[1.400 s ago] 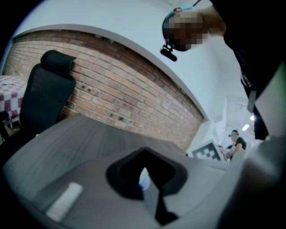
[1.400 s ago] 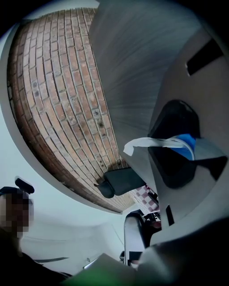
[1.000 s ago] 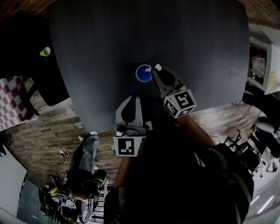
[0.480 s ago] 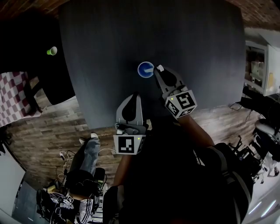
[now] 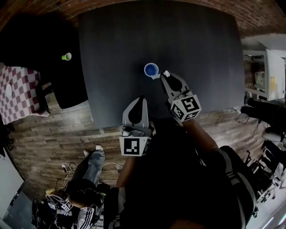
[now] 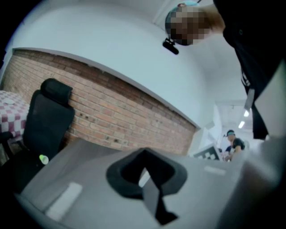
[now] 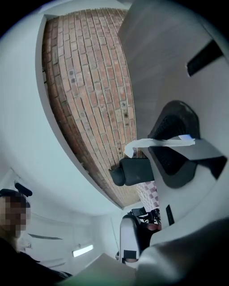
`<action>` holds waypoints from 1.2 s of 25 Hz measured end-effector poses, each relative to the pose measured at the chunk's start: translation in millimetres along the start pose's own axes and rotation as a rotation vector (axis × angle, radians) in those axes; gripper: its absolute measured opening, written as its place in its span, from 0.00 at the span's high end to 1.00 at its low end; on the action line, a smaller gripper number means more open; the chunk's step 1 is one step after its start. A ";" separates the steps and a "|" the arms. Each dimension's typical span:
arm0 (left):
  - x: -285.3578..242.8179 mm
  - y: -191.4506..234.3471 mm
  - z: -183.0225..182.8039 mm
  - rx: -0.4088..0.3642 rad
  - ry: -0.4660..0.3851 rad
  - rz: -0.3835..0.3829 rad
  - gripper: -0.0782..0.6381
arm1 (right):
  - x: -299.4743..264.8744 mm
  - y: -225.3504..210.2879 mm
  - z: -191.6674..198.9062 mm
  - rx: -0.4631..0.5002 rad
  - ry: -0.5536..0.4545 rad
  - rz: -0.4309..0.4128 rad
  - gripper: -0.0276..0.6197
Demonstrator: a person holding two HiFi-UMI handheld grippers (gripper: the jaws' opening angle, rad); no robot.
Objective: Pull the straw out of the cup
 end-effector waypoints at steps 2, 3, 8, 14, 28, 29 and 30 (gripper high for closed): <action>13.4 -2.3 -9.7 -0.002 -0.032 0.000 0.88 | 9.2 10.6 -5.6 0.003 -0.019 -0.003 0.89; 21.4 -3.5 -12.6 -0.005 -0.034 -0.001 0.88 | 14.7 16.9 -7.8 0.003 -0.027 -0.004 0.89; 60.6 -6.5 -26.2 -0.029 -0.042 -0.018 0.88 | 44.5 48.8 -19.3 0.023 -0.069 0.006 0.89; 109.7 -14.1 -38.9 -0.058 -0.060 0.007 0.88 | 84.6 88.7 -22.3 0.057 -0.115 0.030 0.89; 179.1 -40.2 -22.2 -0.037 -0.054 0.111 0.88 | 184.1 139.0 0.0 0.065 -0.130 0.113 0.89; 180.9 -41.9 -22.2 -0.038 -0.057 0.112 0.88 | 188.0 140.9 -1.7 0.066 -0.135 0.110 0.89; 181.6 -43.8 -23.6 -0.046 -0.064 0.109 0.88 | 191.5 141.6 -3.4 0.066 -0.139 0.106 0.89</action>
Point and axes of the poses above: the fingertips, and each gripper's own axes: x backward along the fingers, y to its left, z out of its underside, the point moved 4 cm from there along x, backward along the fingers, and after that the axes turned 2 degrees about -y, right-handed, at the moved point
